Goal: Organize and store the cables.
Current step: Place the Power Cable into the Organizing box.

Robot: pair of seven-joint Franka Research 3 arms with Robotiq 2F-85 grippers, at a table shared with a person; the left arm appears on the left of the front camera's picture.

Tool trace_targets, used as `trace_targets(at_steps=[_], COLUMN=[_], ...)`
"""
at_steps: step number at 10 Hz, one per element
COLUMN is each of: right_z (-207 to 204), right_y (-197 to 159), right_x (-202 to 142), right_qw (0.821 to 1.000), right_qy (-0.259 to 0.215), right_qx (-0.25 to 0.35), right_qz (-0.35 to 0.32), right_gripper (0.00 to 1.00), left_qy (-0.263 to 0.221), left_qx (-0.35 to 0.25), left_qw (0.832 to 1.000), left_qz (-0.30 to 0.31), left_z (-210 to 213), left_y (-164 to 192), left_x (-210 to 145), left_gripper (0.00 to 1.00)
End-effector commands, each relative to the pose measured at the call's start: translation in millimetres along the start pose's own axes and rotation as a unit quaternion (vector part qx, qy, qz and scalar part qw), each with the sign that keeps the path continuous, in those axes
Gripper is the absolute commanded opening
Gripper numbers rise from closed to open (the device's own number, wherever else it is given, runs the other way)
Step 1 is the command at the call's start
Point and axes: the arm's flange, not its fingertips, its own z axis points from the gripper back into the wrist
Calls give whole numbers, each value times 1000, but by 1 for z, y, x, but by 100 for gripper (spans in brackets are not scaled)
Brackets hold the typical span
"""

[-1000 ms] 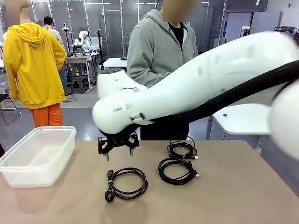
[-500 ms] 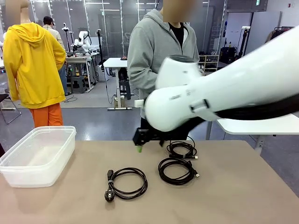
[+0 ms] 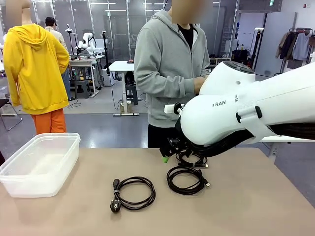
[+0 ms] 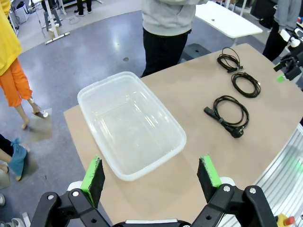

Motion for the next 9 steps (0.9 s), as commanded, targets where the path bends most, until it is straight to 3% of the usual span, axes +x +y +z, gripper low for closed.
trace_targets(at_steps=[1,5,7,9], right_z=[-1,0,46,106], right_y=[-1,-1,-45,-107], right_x=[1,0,-15,-65], right_qw=[1000,1000,999,994], right_qy=[5,1,-27,-55], right_qx=[-2,0,23,54], right_qz=[-11,-2,35,83], right_gripper=[100,100,100,100], left_qy=[1,1,1,1], left_qx=[1,1,1,1], left_qw=[1000,1000,1000,1000], left_qz=[-1,-1,-1,-1], left_z=[0,0,0,0], left_y=[0,0,0,0], left_x=[0,0,0,0], left_gripper=[100,100,100,100])
